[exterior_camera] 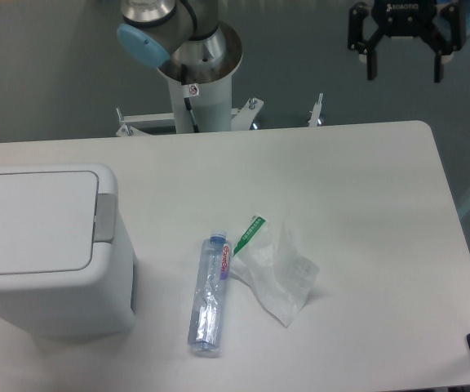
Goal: Open the trash can
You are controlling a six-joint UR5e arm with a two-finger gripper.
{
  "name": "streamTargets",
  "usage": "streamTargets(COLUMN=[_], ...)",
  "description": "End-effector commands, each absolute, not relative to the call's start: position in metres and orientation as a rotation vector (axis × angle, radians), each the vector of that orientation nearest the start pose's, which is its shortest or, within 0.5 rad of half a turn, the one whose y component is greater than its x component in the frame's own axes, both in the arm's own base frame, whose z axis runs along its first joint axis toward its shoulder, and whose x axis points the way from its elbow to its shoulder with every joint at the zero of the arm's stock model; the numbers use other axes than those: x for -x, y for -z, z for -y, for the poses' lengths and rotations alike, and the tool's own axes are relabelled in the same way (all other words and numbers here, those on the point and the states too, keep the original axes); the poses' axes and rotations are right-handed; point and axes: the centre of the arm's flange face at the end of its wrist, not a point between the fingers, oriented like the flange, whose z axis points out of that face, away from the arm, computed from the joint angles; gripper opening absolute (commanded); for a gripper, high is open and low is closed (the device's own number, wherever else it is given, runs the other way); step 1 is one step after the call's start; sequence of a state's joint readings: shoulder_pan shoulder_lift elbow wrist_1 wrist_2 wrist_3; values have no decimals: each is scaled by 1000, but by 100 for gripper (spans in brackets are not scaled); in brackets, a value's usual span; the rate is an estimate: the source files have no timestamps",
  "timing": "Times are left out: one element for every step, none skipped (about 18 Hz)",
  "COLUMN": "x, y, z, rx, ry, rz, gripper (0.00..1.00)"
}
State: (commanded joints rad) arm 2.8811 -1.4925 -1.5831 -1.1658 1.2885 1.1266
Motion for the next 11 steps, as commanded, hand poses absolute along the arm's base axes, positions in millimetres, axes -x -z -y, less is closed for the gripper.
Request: streamTargets(x=[429,427,424,418,413,409,408,407,400,390,384], y=[-574,-575,-575,-576,-577,-575,-573,-571,-568,-564,-560], z=[-290,-297,-304,-313,-322,-330,-338,-348,-363,-381,-392], rx=[2659,2642,2625,2608,2589,2563,2529,2496,2477,2474,2475], ry=[-450,-431,-421,-411,-395,-366,-349,-338,-313,-280,-251], rz=[226,284,323,343,387,464,540,587,606,602,615], gripper=[100,100,100,100,100,100,100,100,100,100,100])
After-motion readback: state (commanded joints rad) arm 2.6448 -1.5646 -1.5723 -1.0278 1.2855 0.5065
